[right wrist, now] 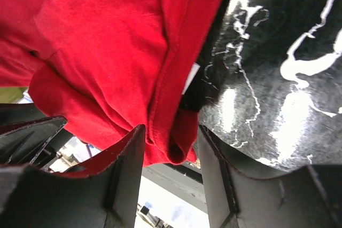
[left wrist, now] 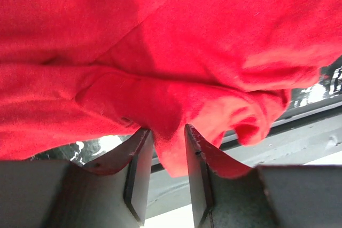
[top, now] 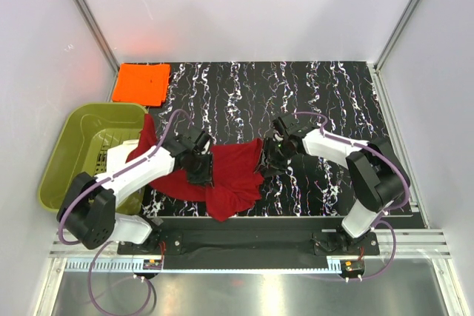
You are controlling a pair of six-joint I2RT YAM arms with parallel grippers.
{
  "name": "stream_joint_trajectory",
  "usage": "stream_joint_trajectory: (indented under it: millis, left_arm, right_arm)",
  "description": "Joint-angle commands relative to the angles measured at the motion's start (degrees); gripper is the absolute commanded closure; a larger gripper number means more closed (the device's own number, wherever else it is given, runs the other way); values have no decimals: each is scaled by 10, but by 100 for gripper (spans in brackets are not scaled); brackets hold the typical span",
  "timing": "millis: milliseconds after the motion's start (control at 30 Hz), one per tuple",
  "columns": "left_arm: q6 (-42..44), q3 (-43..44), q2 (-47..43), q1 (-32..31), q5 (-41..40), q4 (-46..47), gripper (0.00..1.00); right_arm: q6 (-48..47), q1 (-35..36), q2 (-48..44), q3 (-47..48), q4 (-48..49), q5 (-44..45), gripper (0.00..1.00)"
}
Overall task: Fold and stack the t-shirts
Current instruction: Move the tshirt to the center of the board
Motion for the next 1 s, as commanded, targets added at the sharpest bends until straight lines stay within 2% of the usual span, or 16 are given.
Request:
stream_joint_trajectory:
  millis: [0,167,233,267,300,367,400,533,700,800,967]
  left_arm:
    - [9,32,10,-1,-2,22,66]
    - [-6,11,14,-1,12,44,62]
    - [-8,1,15,-1,14,53,72]
    - [-8,1,14,-1,10,55,94]
    - [-7,5,12,-1,5,50,100]
    - [-2,38,-6,-1,-24,24,100]
    - [1,56,-17,-1,-36,9,100]
    - [8,255,-69,-1,-88,-86,100]
    - [24,465,-106,0,-137,-113,100]
    - [53,604,-97,0,-110,-113,100]
    - [94,730,-98,0,-55,-80,100]
  right_arm:
    - [-3,6,5,19,26,-21,49]
    - [-10,9,10,6,34,-25,51]
    - [-11,9,17,3,38,-30,57]
    - [-11,9,20,-1,43,-33,62]
    - [-13,9,25,-1,44,-35,71]
    - [-25,9,27,9,25,-20,87]
    - [-30,9,23,15,15,-10,100]
    - [-43,9,-20,61,-51,42,100]
    - [-54,9,-122,140,-153,121,100]
    - [-58,9,-180,188,-200,160,100]
    - [-45,9,-262,235,-250,216,100]
